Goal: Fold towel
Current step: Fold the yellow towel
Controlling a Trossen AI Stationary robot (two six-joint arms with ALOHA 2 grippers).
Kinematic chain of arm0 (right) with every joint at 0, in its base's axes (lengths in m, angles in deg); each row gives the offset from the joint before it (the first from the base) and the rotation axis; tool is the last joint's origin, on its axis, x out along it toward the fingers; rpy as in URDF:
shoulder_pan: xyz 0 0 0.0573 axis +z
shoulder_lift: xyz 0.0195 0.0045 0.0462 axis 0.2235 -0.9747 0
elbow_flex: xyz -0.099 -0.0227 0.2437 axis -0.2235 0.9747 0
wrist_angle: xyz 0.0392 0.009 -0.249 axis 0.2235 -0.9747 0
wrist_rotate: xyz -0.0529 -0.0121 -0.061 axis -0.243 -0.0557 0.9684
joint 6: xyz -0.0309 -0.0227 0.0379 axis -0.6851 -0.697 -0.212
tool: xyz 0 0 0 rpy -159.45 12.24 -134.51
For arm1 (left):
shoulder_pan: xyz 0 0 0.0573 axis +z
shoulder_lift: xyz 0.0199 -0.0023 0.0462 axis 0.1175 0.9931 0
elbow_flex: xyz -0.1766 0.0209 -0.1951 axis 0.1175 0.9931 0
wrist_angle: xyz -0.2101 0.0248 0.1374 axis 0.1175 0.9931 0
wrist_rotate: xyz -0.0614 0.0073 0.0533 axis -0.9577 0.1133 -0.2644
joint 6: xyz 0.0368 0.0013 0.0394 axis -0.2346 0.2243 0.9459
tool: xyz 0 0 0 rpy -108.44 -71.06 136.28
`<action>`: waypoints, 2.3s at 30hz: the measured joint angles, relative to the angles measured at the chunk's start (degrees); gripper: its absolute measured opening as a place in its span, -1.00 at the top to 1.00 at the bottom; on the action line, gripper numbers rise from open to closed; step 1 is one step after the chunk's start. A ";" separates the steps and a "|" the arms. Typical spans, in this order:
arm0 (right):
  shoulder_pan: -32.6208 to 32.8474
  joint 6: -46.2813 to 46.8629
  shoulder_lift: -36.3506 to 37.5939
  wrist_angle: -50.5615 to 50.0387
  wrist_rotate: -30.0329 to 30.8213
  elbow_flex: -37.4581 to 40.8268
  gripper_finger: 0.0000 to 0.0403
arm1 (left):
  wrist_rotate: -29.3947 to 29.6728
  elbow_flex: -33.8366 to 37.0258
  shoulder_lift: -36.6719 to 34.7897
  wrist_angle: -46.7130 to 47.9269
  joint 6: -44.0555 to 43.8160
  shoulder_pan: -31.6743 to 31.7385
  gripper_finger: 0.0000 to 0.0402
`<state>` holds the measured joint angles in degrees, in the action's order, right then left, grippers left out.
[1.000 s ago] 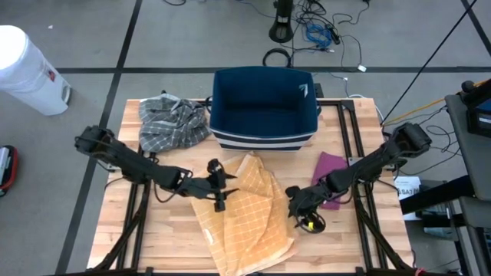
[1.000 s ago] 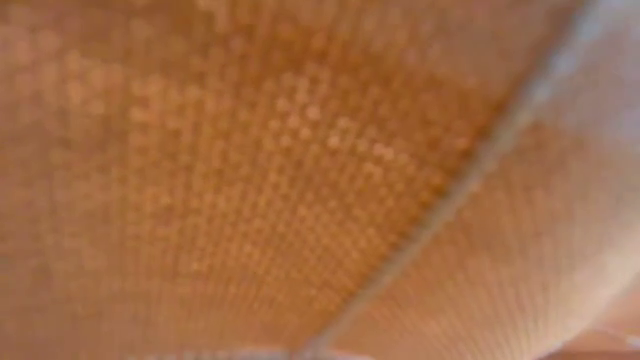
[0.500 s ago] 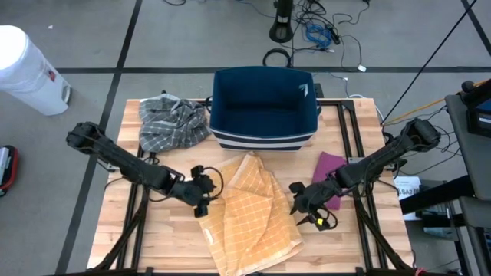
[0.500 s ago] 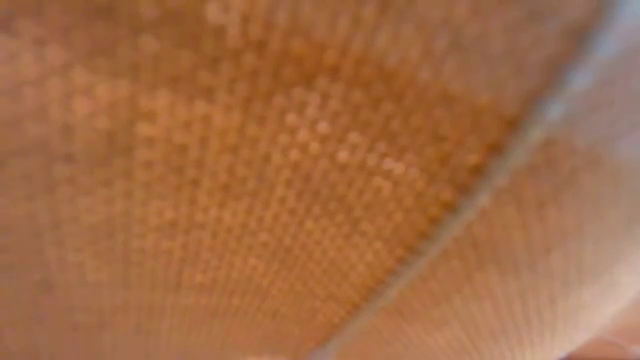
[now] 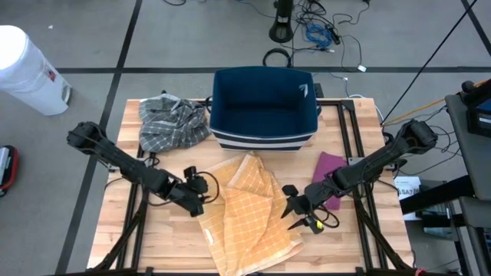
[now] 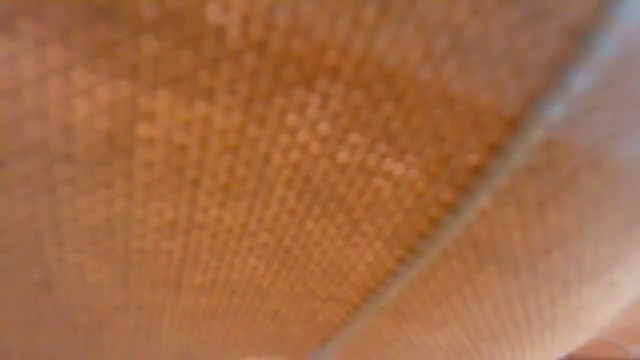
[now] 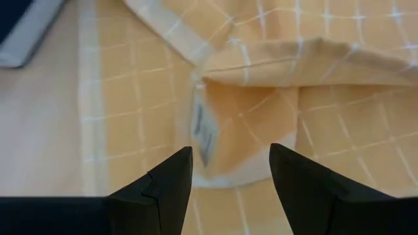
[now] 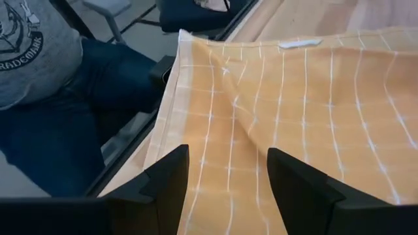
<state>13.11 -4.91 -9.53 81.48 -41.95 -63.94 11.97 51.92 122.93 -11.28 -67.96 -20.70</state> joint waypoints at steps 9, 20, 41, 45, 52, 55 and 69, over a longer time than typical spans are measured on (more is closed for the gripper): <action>-0.04 0.19 -6.44 7.96 -0.14 0.00 0.04 | -7.83 5.16 0.02 -9.17 3.92 6.94 -0.05; 0.33 0.36 -7.41 8.71 0.22 0.00 0.04 | -11.04 7.42 0.02 -15.31 11.02 9.84 0.50; 1.09 13.16 -14.23 2.55 5.96 0.00 0.04 | 8.21 -9.04 1.68 7.77 26.34 3.55 0.99; 1.09 15.31 -18.96 2.75 5.99 0.00 0.04 | 11.61 -15.32 1.68 21.72 24.23 1.09 0.99; 1.14 16.72 -21.93 4.76 6.19 -0.25 0.04 | 11.80 -19.66 1.68 41.15 12.40 -3.45 1.00; 1.09 15.96 -21.26 4.94 6.04 -0.14 0.04 | 9.11 -19.48 1.68 44.83 8.28 -4.27 1.00; 0.98 16.92 -20.57 4.89 6.02 -0.04 0.04 | 0.10 -8.84 1.70 40.77 0.32 -6.56 0.64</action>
<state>14.09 12.01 -30.10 86.37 -35.92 -63.98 12.07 43.09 124.63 29.49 -67.64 -27.26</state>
